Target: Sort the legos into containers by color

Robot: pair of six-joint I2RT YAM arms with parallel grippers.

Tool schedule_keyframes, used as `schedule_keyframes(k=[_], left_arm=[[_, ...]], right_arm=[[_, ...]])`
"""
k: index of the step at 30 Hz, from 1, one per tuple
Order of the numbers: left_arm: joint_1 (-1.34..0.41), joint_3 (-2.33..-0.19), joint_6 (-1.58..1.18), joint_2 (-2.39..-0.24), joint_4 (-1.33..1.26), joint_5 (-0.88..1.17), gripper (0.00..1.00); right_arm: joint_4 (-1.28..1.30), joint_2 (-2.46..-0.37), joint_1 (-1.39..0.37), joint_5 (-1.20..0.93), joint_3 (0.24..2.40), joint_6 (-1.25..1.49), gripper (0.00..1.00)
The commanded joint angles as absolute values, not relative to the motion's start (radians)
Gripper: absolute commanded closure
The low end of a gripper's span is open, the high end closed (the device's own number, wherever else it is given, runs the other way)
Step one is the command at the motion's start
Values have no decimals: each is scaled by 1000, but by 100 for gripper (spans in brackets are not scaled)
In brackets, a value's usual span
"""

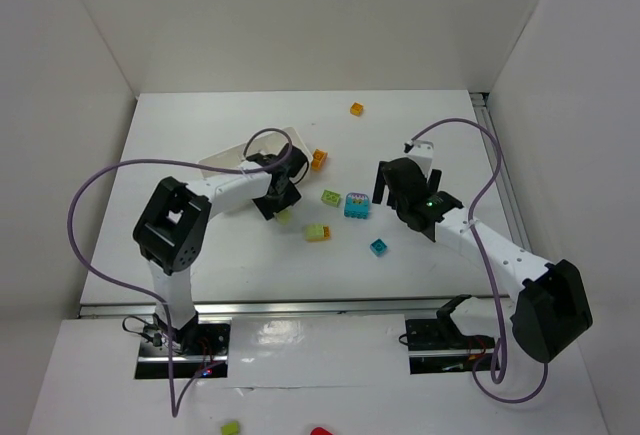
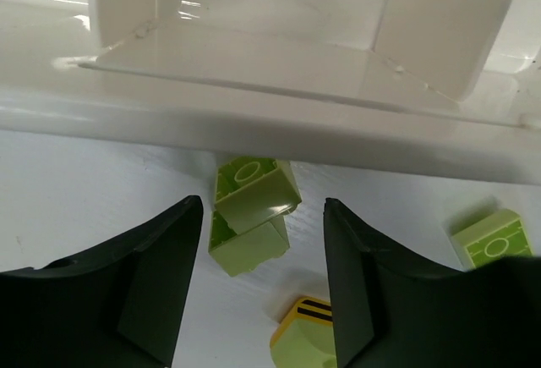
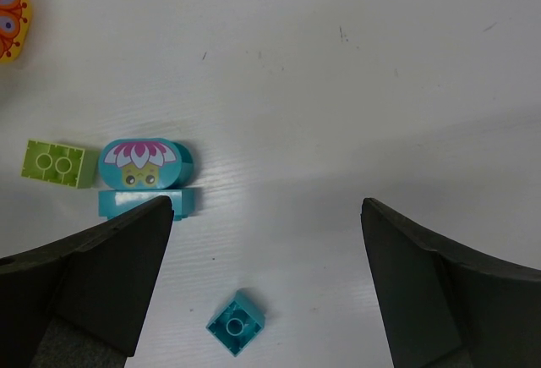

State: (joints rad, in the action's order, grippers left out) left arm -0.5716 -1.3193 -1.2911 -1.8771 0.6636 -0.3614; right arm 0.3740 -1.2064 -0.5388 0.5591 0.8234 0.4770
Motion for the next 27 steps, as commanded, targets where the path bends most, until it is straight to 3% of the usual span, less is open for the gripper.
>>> schedule_keyframes(k=[1,20,27], left_arm=[[-562,-1358,-1315,-1899,666,-370,32],[-581,-1471,-1005,-2016,563,-330,36],[-633,-1520,-947,-2025,647,-403,29]], right_arm=[[351,-1198,-541,557,813,463,0],[360,-1310,-541,517,845,463,0],[370,-1319,-541,517,854,472,0]])
